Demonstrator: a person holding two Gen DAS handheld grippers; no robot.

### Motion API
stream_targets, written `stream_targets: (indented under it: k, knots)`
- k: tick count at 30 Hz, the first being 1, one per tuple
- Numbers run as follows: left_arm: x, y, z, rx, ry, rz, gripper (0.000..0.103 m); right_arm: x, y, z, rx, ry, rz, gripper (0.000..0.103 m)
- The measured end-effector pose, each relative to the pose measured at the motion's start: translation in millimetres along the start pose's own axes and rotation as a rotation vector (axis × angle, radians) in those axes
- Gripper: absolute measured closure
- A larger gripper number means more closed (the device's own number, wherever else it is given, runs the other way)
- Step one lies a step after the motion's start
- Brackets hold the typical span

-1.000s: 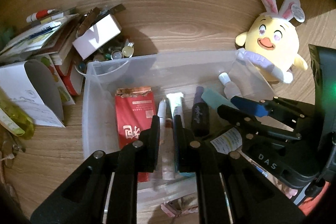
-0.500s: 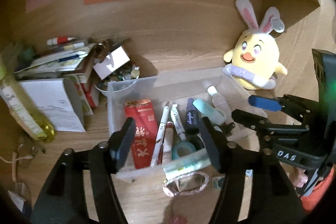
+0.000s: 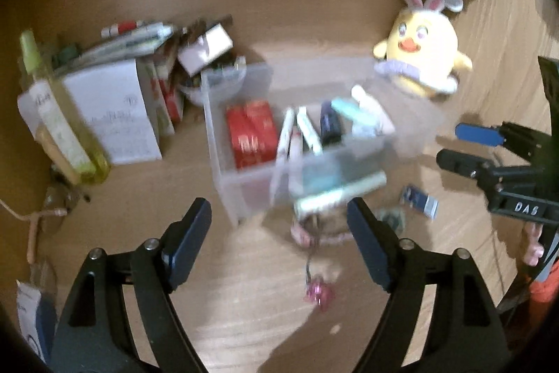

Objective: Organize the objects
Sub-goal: 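Grasp the pink keychain with the left gripper while the right grasps the blue Max box, then drop the pink keychain and blue Max box into the bin, opening both grippers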

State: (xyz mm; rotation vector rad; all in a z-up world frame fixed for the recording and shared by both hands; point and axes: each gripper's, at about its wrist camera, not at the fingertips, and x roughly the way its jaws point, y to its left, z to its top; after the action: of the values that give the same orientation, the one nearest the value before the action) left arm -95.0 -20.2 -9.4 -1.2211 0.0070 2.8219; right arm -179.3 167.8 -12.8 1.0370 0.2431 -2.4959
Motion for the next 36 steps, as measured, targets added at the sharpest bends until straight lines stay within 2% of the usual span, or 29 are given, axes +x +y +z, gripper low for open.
stream_targets:
  k: [5,14,17,20,22,24,31,36]
  knots:
    - [14,-5,-28,0.003,0.088,-0.027,0.023,13,1,-25,-0.01,0.066,-0.003,0.044]
    - [26,-18,-54,0.026,0.159,-0.054,0.025,37,-2,-42,0.011,0.154,0.037,0.044]
    - [27,-19,-57,0.027,0.17,-0.065,0.039,41,0,-42,0.006,0.163,0.043,0.047]
    - [27,-20,-57,0.031,0.159,-0.053,0.048,44,4,-40,-0.01,0.164,0.031,0.062]
    - [26,-20,-57,0.034,0.154,-0.056,0.063,43,5,-39,-0.016,0.157,0.032,0.076]
    - [25,-20,-58,0.042,0.146,-0.054,0.075,43,7,-40,-0.02,0.153,0.03,0.078]
    - [14,-20,-63,0.036,0.113,-0.063,0.076,31,4,-46,0.02,0.116,0.043,0.078]
    - [-7,-19,-59,0.023,0.055,-0.066,0.076,12,1,-46,0.052,0.067,0.05,0.078]
